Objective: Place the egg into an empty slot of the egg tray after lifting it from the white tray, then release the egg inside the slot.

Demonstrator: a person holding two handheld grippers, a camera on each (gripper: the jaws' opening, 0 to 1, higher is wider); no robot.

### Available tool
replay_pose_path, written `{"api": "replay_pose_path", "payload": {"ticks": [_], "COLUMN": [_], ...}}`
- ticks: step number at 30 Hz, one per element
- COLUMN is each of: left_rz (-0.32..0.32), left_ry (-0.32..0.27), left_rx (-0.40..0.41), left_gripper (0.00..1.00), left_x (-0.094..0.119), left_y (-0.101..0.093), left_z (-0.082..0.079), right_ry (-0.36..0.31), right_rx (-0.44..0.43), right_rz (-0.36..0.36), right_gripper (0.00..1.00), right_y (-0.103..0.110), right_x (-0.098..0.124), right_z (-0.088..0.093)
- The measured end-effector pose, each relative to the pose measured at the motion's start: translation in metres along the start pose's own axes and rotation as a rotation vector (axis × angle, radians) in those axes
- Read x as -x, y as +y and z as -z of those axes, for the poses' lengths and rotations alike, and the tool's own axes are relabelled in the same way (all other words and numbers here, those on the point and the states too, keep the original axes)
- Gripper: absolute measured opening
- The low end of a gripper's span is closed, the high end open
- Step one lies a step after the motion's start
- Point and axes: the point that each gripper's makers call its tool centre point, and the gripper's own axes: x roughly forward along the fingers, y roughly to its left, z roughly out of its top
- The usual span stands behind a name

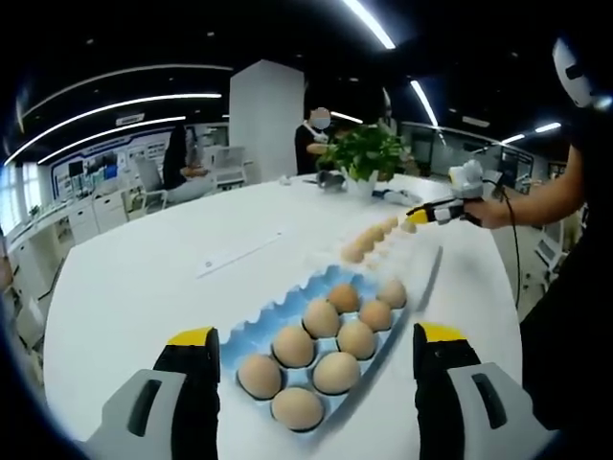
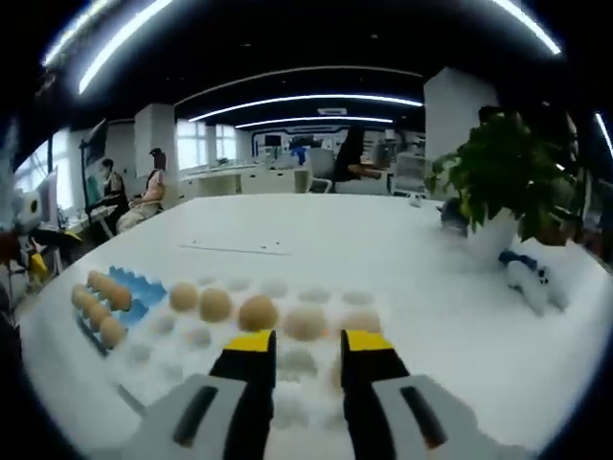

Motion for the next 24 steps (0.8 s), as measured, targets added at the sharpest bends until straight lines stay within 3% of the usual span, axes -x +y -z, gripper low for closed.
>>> {"api": "replay_pose_path", "payload": {"ticks": [5, 12, 16, 24], "left_rz": [0.000, -0.001, -0.010, -0.015], "left_ry": [-0.001, 0.007, 0.012, 0.011], "left_rx": [0.003, -0.002, -0.002, -0.001], "left_gripper": [0.83, 0.82, 0.82, 0.82], "left_x": [-0.002, -0.003, -0.001, -0.001], "left_y": [-0.001, -0.001, 0.002, 0.003], "left_z": [-0.002, -0.003, -0.002, -0.003], "right_ry": [0.046, 0.089, 0.128, 0.139], "right_rx": [-0.008, -0.003, 0.090, 0.061], "right_rz": [0.023, 0.003, -0.008, -0.013], "right_gripper": [0.26, 0.26, 0.28, 0.25], "right_y": [-0.016, -0.012, -0.010, -0.013], "right_x": [-0.006, -0.017, -0.023, -0.021], "right_z": [0.014, 0.027, 0.037, 0.034]}}
